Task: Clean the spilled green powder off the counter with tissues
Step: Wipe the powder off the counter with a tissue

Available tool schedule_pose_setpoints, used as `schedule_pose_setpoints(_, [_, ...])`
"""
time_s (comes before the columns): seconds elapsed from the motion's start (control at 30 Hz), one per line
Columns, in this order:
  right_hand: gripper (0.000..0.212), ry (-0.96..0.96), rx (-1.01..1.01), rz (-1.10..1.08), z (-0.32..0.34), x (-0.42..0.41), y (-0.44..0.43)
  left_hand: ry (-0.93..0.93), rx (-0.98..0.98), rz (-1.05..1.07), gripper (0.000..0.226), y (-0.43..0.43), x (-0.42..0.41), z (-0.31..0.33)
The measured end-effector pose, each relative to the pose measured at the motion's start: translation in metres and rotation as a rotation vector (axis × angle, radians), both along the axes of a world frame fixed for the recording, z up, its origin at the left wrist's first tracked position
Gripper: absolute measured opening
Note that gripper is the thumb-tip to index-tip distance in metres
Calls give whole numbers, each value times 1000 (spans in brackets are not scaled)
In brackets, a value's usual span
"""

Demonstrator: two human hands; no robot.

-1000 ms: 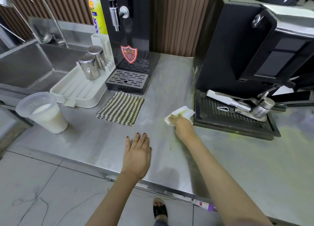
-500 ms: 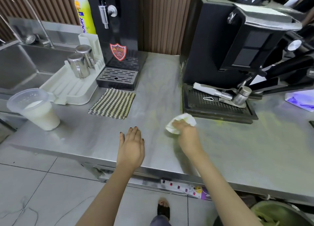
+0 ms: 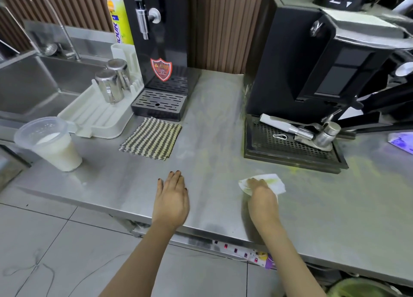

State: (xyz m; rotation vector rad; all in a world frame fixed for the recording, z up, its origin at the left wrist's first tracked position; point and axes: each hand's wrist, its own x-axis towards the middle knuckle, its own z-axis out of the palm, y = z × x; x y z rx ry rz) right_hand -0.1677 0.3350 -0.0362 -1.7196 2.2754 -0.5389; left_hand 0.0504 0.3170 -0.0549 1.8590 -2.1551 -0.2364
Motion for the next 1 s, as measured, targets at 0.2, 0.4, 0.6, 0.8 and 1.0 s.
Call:
schedule_pose_setpoints(0.2, [62,-58,69,466,-3,71,-27,-8,12,6,76,-1,-1,-2])
schedule_pose_setpoints(0.4, [63,13,163,422,7,47,-90,19,19,26,79,-1,-2,-1])
schedule_pose_setpoints(0.6, [62,70,159,483,7,44,-140,15,10,27,79,-1,-1,-1])
schedule_pose_setpoints(0.8, [50,72,111,678,5,33,-61,-9,10,23,81,-1,-1,-1])
schedule_pose_setpoints(1.0, [56,22,110,198,-4,-40,-8,-16,18,17,80,-1,-1,-1])
